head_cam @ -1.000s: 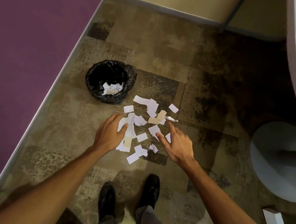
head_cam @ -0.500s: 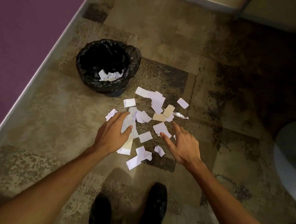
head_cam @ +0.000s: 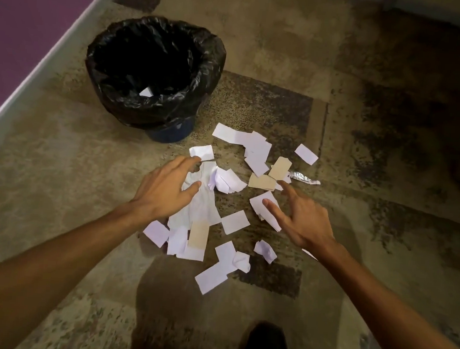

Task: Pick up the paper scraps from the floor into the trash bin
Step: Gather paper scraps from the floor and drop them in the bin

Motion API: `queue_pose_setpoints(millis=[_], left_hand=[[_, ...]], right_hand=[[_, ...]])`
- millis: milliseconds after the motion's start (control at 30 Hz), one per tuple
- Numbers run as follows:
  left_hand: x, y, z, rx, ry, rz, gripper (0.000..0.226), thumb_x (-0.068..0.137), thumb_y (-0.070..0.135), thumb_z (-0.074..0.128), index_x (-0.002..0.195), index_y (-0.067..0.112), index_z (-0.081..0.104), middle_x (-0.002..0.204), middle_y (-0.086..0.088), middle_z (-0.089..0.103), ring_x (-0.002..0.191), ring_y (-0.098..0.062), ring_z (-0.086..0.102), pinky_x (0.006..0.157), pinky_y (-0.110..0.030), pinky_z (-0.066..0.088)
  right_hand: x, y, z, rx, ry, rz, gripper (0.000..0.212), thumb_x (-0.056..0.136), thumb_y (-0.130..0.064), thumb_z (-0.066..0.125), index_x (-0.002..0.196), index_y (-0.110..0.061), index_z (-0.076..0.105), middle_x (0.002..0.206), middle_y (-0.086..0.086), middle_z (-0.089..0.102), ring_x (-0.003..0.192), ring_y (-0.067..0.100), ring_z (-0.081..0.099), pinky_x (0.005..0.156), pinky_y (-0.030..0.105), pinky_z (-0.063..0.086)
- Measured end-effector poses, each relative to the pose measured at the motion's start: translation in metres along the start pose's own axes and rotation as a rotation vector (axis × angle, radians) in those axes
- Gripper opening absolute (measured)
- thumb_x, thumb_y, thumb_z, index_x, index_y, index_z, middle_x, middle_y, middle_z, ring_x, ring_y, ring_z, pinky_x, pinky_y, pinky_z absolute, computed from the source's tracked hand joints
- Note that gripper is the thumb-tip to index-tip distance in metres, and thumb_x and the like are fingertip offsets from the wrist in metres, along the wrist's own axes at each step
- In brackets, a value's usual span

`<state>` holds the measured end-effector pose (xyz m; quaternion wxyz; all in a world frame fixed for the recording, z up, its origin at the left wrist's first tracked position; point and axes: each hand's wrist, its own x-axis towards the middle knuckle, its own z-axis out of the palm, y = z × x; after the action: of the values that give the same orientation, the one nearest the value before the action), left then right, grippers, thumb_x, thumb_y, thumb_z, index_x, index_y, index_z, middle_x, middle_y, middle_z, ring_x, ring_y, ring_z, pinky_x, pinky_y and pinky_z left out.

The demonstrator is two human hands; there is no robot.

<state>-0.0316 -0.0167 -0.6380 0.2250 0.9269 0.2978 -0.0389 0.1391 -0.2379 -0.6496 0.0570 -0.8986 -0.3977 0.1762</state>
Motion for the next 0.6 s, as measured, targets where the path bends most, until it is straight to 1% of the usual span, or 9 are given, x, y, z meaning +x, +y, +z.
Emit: queue_pose_setpoints(millis=[67, 167, 233, 367, 433, 500, 600], left_hand=[[0.009, -0.011, 0.014, 0.044, -0.016, 0.045, 0.056, 0.096, 0.038, 0.051, 0.147, 0.023, 0.034, 0.149, -0.001, 0.042, 0.13, -0.023, 0.046, 0.099, -0.037, 0.043], [0.022, -0.028, 0.032, 0.144, -0.066, 0.095, 0.058, 0.096, 0.043, 0.048, 0.149, 0.026, 0.03, 0.153, 0.0, 0.036, 0.134, -0.022, 0.043, 0.103, -0.037, 0.041], [0.031, -0.037, 0.042, 0.196, -0.077, 0.123, 0.058, 0.096, 0.045, 0.048, 0.148, 0.027, 0.031, 0.153, 0.002, 0.037, 0.134, -0.02, 0.043, 0.103, -0.036, 0.041], [0.046, -0.052, 0.067, 0.178, -0.07, 0.109, 0.057, 0.095, 0.045, 0.049, 0.147, 0.029, 0.032, 0.151, 0.004, 0.039, 0.133, -0.019, 0.043, 0.104, -0.037, 0.04], [0.056, -0.06, 0.082, 0.161, -0.074, 0.111, 0.058, 0.095, 0.047, 0.049, 0.147, 0.029, 0.033, 0.151, 0.004, 0.039, 0.132, -0.019, 0.044, 0.104, -0.038, 0.042], [0.065, -0.067, 0.095, 0.154, -0.067, 0.118, 0.058, 0.094, 0.047, 0.05, 0.147, 0.027, 0.035, 0.149, 0.004, 0.042, 0.128, -0.018, 0.048, 0.101, -0.036, 0.046], [0.079, -0.075, 0.111, 0.197, -0.064, 0.131, 0.06, 0.093, 0.048, 0.051, 0.145, 0.022, 0.037, 0.143, 0.002, 0.047, 0.123, -0.019, 0.05, 0.096, -0.036, 0.048]], right_hand=[[0.013, 0.005, 0.015, -0.009, 0.007, -0.01, 0.078, 0.086, -0.073, 0.018, 0.149, -0.028, 0.032, 0.138, 0.004, 0.06, 0.114, 0.029, 0.062, 0.087, 0.044, 0.051], [0.031, 0.011, 0.038, -0.01, 0.017, -0.034, 0.079, 0.087, -0.074, 0.018, 0.148, -0.027, 0.033, 0.136, 0.004, 0.06, 0.112, 0.029, 0.063, 0.088, 0.042, 0.053], [0.044, 0.015, 0.054, 0.017, 0.017, -0.048, 0.08, 0.086, -0.075, 0.02, 0.148, -0.027, 0.035, 0.136, 0.004, 0.06, 0.113, 0.028, 0.062, 0.09, 0.042, 0.053], [0.07, 0.02, 0.083, 0.06, 0.0, -0.062, 0.086, 0.081, -0.08, 0.02, 0.148, -0.028, 0.036, 0.141, 0.003, 0.057, 0.121, 0.027, 0.059, 0.095, 0.046, 0.052], [0.084, 0.02, 0.098, 0.036, -0.018, -0.089, 0.081, 0.085, -0.078, 0.025, 0.148, -0.029, 0.035, 0.14, 0.002, 0.058, 0.121, 0.025, 0.058, 0.095, 0.044, 0.051], [0.096, 0.017, 0.111, 0.003, -0.022, -0.122, 0.073, 0.09, -0.072, 0.033, 0.148, -0.028, 0.034, 0.137, 0.001, 0.059, 0.118, 0.024, 0.059, 0.092, 0.04, 0.051], [0.111, 0.009, 0.126, -0.032, -0.022, -0.179, 0.07, 0.092, -0.067, 0.04, 0.148, -0.024, 0.033, 0.137, 0.004, 0.058, 0.116, 0.028, 0.059, 0.087, 0.04, 0.05]])
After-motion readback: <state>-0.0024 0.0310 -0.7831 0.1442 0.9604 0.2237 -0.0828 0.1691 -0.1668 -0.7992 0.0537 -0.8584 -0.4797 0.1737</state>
